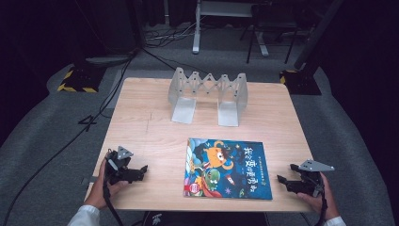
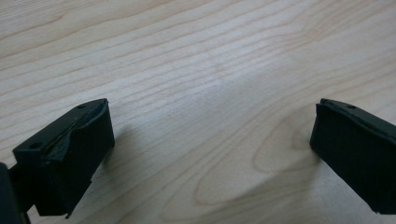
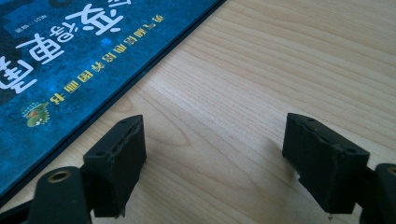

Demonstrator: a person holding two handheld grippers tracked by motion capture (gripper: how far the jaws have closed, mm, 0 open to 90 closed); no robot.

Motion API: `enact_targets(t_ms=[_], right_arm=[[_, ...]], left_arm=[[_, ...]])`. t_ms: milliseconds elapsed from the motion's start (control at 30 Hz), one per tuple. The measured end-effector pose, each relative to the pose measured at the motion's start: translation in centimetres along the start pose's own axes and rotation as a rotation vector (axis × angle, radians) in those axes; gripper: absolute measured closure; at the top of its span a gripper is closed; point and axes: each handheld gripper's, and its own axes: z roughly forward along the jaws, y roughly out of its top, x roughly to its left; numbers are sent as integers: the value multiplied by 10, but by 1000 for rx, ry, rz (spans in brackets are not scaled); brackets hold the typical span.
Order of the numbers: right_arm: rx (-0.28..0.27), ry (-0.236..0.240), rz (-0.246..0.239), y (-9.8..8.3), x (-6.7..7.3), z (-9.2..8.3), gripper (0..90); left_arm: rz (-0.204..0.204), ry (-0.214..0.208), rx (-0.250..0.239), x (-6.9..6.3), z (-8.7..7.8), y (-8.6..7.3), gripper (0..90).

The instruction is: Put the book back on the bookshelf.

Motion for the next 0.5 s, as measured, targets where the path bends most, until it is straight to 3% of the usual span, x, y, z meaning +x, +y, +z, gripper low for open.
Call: enact_targets(t_ms=[33, 100, 167, 400, 500], right_arm=[[0, 5, -5, 0, 0, 0, 222], [-4, 15, -13, 0, 1, -1, 235], [-2, 18, -17, 0, 2, 0, 236], [5, 9, -18, 4, 3, 2, 252], [12, -36, -10, 6, 6, 2, 273]], left_arm=[[13, -21, 1, -1, 0, -1, 1], [80, -70, 5, -1, -1, -1, 1], [104, -89, 9, -7, 0, 0, 2], [231, -204, 13, -42, 7, 7, 2], [272, -227, 10, -56, 11, 12, 2]])
